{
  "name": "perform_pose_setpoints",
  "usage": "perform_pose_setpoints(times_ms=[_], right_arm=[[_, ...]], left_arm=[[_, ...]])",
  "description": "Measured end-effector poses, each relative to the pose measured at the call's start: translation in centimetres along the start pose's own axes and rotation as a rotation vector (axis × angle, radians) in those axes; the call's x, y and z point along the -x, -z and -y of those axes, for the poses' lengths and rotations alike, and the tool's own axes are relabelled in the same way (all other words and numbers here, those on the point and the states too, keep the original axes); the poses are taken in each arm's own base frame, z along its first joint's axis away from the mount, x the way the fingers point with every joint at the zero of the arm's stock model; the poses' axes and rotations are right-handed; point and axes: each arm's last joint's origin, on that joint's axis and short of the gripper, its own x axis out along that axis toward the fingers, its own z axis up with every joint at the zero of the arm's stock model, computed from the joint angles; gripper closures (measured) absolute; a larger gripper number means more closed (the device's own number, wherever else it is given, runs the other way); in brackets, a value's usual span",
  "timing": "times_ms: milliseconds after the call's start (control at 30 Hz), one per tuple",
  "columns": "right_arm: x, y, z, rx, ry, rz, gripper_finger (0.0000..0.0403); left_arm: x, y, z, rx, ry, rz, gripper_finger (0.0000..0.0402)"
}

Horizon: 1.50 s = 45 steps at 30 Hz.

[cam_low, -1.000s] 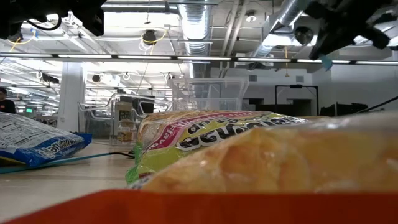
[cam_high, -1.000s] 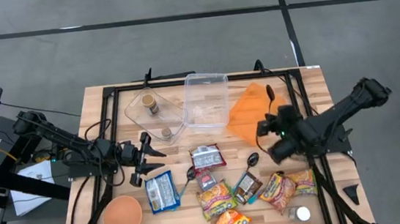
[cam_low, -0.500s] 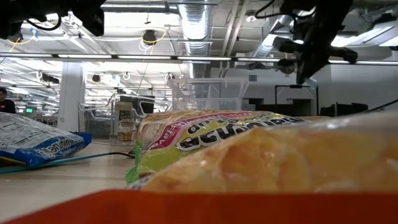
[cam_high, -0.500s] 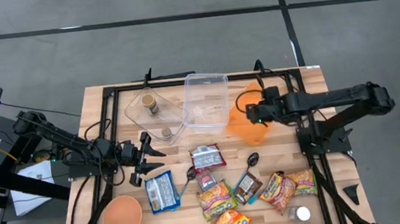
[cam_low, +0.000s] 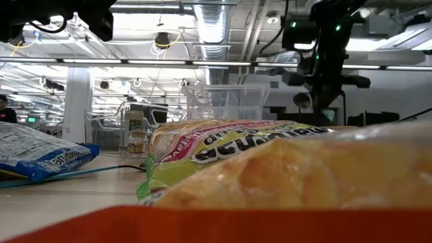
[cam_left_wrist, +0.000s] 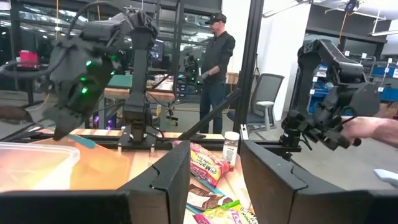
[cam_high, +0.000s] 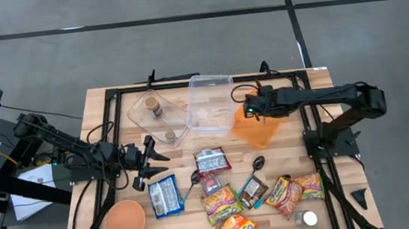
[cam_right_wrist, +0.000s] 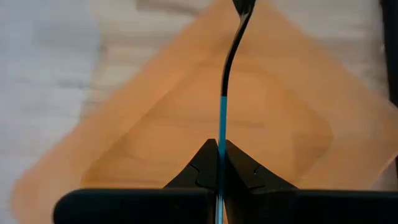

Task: Pick & Place Food Item
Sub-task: Put the blue spoon into the orange bin

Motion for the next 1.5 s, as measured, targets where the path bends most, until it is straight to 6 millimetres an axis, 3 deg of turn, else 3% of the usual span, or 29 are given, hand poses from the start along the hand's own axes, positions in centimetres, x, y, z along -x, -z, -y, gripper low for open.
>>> perform_pose_setpoints(times_ms=[367, 800, 1067, 1233, 1500], right_arm=[[-3.1, -1.2, -0.4, -0.011, 0.021, -0.11, 0.0401], [-3.6, -0.4, -0.5, -0.031, 0.038, -0.14, 0.0401], [-5.9, 2.7, 2.6, -0.142, -0.026, -0.163, 0.0401], [-5.9, 2.7, 3.7, -0.191, -0.118, -0.138, 0.0401], [-6.1, 2.7, 3.6, -0.186, -0.136, -0.149, 0.0401]], left_arm=[[0.0, 0.1, 0.0, 0.018, 0.0, -0.009, 0.0266], [0.0, 0.3, 0.0, 0.041, -0.002, -0.03, 0.0266], [0.0, 0.3, 0.0, 0.041, -0.002, -0.03, 0.0266], [0.0, 0.3, 0.0, 0.037, -0.01, -0.029, 0.0266], [0.0, 0.3, -0.1, 0.037, -0.018, -0.028, 0.0266]])
